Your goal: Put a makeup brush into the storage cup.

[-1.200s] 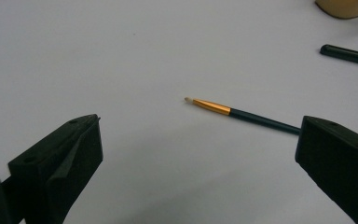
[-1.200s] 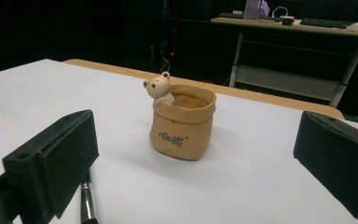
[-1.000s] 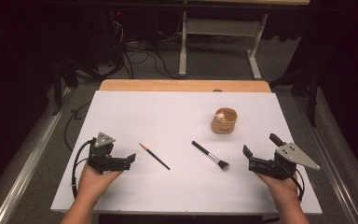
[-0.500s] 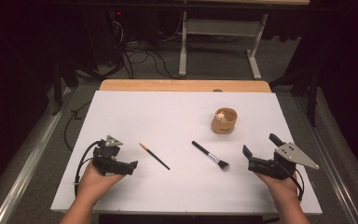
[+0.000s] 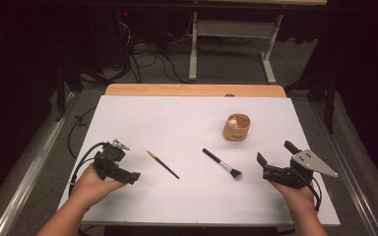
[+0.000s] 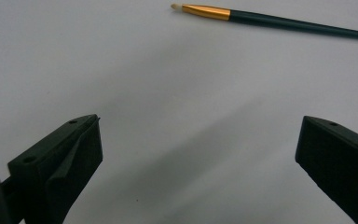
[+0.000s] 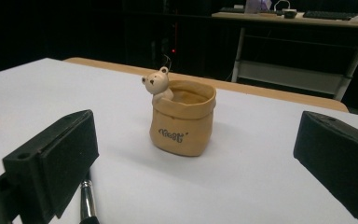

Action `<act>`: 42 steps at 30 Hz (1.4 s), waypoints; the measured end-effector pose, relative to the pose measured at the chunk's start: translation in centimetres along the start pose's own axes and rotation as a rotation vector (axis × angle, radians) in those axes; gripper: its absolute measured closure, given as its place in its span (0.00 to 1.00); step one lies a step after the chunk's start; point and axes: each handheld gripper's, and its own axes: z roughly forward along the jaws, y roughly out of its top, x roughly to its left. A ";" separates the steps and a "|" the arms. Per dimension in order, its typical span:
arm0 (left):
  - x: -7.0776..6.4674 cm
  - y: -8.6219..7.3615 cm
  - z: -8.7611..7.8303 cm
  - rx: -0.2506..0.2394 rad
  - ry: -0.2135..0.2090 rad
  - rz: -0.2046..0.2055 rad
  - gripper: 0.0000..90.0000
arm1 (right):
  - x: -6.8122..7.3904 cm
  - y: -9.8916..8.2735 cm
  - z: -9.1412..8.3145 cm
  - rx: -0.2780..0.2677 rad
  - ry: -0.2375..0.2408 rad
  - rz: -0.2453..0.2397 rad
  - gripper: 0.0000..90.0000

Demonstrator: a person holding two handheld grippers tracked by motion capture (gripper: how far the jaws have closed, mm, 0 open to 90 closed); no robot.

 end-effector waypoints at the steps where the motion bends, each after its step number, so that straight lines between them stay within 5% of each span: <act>1: 0.0 0.1 0.1 0.011 -0.007 0.010 0.01 | 0.0 -0.1 0.1 0.007 0.001 0.000 0.01; 10: 0.1 1.3 0.5 0.105 -0.055 0.104 0.01 | 0.2 -0.1 0.1 0.011 0.010 -0.005 0.01; 18: -0.9 2.6 0.7 0.174 -0.063 0.174 0.00 | 0.4 0.0 0.1 0.007 0.009 -0.010 0.01; 19: -1.2 3.2 0.8 0.192 -0.040 0.195 0.01 | 0.4 0.0 0.1 0.009 0.010 -0.014 0.01; 23: -1.6 3.7 0.9 0.191 -0.055 0.186 0.01 | 0.4 0.0 0.0 0.004 0.012 -0.015 0.01; 42: -2.9 6.5 2.4 0.236 -0.050 0.261 0.01 | 0.4 0.1 0.0 0.005 0.009 -0.017 0.01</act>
